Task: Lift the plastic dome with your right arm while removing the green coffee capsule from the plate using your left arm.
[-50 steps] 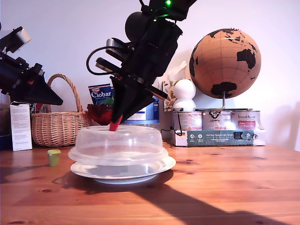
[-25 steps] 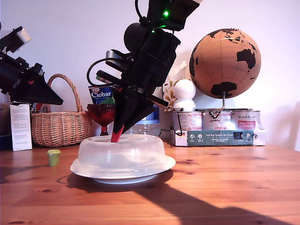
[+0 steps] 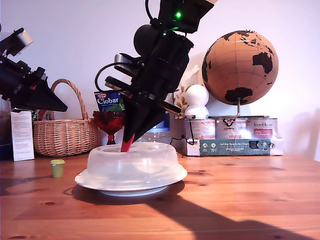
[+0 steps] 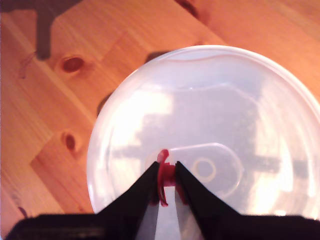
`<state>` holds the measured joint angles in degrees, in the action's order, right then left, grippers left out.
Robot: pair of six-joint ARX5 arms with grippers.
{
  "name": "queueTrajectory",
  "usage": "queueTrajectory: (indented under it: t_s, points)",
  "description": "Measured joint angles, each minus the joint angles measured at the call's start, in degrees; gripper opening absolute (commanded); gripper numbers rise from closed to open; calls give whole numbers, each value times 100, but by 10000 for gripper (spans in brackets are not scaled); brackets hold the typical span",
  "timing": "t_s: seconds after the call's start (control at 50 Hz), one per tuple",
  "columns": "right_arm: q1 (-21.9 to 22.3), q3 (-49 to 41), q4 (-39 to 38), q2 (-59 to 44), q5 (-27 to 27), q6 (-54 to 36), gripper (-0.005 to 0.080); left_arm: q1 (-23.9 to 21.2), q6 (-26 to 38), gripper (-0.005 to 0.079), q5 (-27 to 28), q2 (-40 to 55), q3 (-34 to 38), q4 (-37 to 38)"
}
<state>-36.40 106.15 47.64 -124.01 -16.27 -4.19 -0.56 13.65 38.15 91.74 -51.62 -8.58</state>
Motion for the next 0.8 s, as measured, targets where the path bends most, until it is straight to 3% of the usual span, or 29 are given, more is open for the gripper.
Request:
queueTrajectory:
  t_s: [0.08,0.28,0.8]
  points:
    - [4,0,0,0,13,-2,5,0,0,-23,2,0,0,0]
    - [4,0,2,0,24,-2,148,0,0,-23,15,0,0,0]
    - [42,319,-7,-61,-289,-2,201,0,-2,-23,17,0,0,0]
